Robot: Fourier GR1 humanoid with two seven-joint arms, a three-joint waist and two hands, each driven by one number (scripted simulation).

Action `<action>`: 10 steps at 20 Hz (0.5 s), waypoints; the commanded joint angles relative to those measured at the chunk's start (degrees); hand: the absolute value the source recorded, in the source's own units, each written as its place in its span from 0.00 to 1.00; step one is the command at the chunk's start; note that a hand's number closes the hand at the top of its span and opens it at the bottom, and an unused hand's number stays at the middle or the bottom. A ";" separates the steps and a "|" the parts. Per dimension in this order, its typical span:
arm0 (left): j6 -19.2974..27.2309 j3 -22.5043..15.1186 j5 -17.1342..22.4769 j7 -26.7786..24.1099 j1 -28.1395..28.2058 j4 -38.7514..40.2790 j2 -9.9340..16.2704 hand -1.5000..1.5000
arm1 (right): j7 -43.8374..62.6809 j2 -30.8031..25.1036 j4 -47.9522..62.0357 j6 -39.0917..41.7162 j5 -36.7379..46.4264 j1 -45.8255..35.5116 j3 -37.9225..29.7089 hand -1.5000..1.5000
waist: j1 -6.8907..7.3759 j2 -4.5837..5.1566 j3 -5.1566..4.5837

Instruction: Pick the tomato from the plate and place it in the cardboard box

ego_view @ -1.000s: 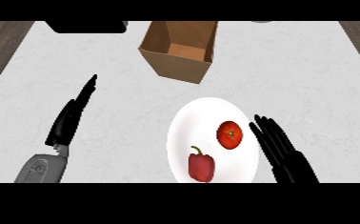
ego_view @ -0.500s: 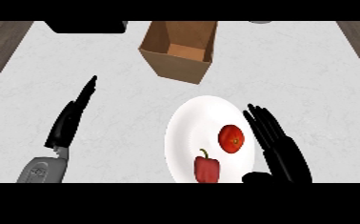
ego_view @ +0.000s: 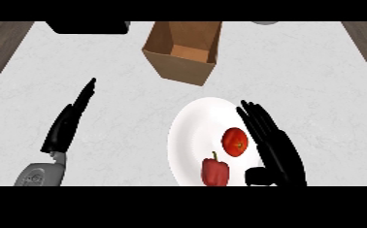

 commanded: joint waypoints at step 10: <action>-0.91 1.24 -1.16 0.61 -2.41 1.34 -1.00 0.50 | 1.87 2.58 8.42 -1.74 0.64 -4.20 3.72 1.00 | 0.13 0.51 0.68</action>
